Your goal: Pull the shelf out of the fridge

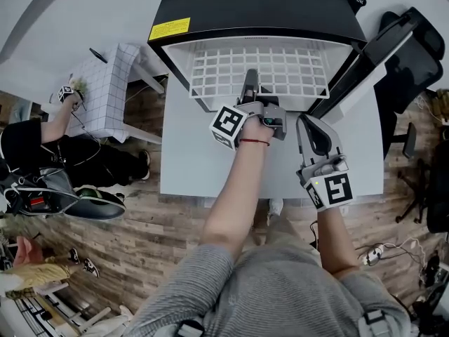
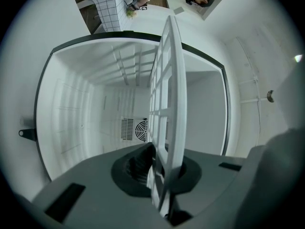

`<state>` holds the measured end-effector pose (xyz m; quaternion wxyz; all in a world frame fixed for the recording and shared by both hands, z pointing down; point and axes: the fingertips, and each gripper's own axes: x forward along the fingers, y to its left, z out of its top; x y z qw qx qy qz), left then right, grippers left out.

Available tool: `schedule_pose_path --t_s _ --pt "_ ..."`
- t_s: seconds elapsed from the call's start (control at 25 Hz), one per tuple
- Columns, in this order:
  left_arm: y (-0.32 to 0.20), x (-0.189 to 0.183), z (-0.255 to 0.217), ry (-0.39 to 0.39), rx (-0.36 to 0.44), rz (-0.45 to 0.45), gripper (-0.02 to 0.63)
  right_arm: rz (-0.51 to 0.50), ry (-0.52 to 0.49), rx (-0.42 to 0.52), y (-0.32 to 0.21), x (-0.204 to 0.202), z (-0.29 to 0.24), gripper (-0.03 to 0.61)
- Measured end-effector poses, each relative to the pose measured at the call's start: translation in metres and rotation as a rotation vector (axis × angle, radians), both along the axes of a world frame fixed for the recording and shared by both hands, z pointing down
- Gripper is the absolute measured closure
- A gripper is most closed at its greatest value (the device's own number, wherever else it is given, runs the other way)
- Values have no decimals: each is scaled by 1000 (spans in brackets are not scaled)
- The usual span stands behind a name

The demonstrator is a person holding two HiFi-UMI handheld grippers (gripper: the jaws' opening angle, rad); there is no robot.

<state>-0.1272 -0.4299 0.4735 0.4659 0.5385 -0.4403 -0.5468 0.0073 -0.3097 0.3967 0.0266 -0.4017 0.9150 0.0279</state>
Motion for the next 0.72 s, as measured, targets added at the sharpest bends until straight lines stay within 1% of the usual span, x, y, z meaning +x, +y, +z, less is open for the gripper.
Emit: schedule_pose_path --t_s 0.72 --pt "33 4 1 6 -1 -2 588 18 -2 0 23 8 -3 565"
